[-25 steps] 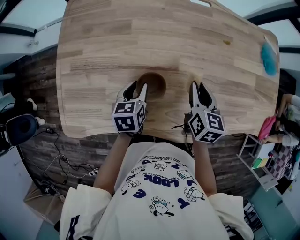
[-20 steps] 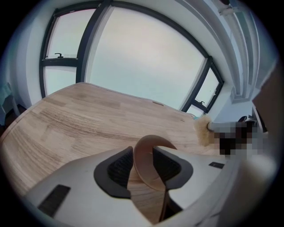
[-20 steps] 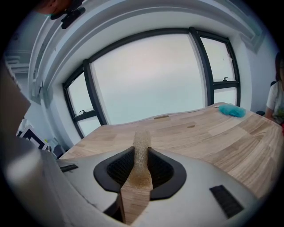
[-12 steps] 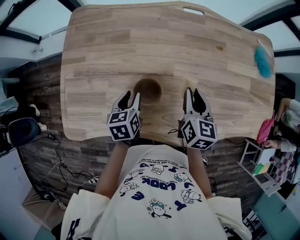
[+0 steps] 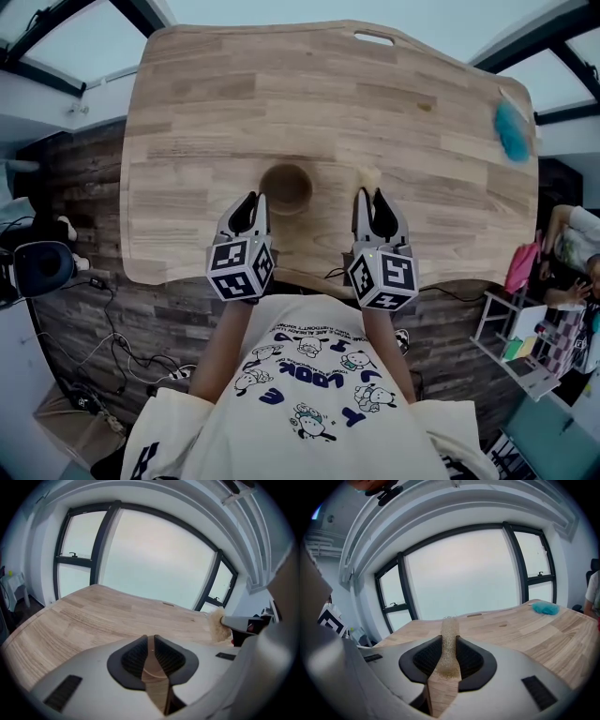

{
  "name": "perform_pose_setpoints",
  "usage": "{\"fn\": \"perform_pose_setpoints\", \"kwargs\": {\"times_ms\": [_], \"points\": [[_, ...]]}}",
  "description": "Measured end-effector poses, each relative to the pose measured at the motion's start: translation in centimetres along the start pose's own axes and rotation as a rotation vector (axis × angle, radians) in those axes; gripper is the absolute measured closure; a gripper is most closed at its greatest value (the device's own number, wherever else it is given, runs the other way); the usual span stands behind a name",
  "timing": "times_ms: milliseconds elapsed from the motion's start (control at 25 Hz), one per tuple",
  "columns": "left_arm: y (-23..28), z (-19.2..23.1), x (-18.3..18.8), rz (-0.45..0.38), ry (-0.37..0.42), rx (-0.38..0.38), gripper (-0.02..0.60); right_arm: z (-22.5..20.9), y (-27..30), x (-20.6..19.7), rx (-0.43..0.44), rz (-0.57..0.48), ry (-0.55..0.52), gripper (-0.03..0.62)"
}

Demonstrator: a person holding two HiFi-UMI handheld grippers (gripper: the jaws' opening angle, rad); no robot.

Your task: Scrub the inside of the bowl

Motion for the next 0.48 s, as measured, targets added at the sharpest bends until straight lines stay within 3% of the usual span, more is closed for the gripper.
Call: {"fn": "perform_pose_setpoints", "kwargs": {"times_ms": [160, 480], "points": [[-0.8, -0.8, 0.2, -0.035, 0.009, 0.002, 0.551, 0.4, -0.5, 0.0, 0.013, -0.002, -0.005, 0.507], [-1.8, -1.3, 0.2, -0.07, 0.039, 0.021, 0.552, 1.1, -0.9, 0.0, 0.049, -0.002, -0.026, 0.507]]}}
Point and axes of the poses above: the fingertips, and each gripper's own axes: y forward along the fingers, z to its left, x out of its top, the point moved 9 cm from there along -y, backward along the fingers, and after that the axes turned 5 degrees about x, right-handed, at the moved point
